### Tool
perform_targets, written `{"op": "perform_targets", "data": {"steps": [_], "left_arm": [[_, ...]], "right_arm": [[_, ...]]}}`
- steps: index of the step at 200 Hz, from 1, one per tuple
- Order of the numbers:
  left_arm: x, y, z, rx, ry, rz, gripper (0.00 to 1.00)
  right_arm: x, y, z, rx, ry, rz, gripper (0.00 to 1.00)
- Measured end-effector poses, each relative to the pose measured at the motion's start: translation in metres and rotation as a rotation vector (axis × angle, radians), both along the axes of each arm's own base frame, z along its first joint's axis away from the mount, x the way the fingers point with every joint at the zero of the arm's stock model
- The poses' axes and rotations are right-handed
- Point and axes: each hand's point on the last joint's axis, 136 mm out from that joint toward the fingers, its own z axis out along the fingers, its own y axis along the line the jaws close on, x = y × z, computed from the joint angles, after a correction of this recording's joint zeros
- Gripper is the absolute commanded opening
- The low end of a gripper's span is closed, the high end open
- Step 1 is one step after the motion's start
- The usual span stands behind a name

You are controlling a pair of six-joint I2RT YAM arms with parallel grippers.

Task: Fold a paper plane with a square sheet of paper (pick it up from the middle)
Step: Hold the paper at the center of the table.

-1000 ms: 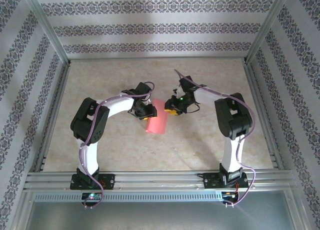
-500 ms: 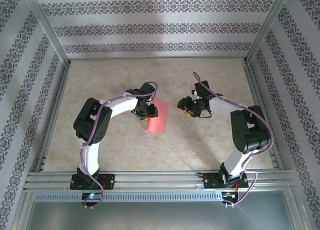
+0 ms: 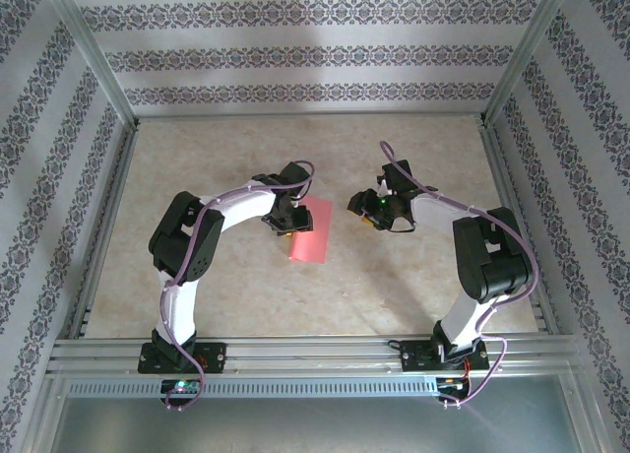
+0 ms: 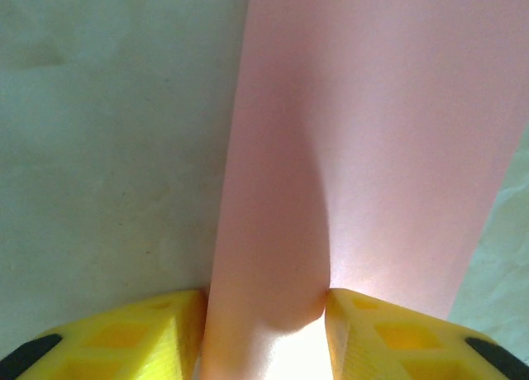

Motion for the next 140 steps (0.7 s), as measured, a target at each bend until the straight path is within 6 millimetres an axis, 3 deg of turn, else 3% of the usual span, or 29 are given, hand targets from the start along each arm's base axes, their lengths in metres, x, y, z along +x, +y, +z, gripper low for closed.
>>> {"op": "perform_targets", "data": {"steps": [140], "left_arm": [[-0.0003,-0.0015,-0.0025,0.06,0.015,-0.008,0.48]], "right_arm": [[-0.0014,0.0057,0.0,0.003,-0.002,0.01,0.54]]}}
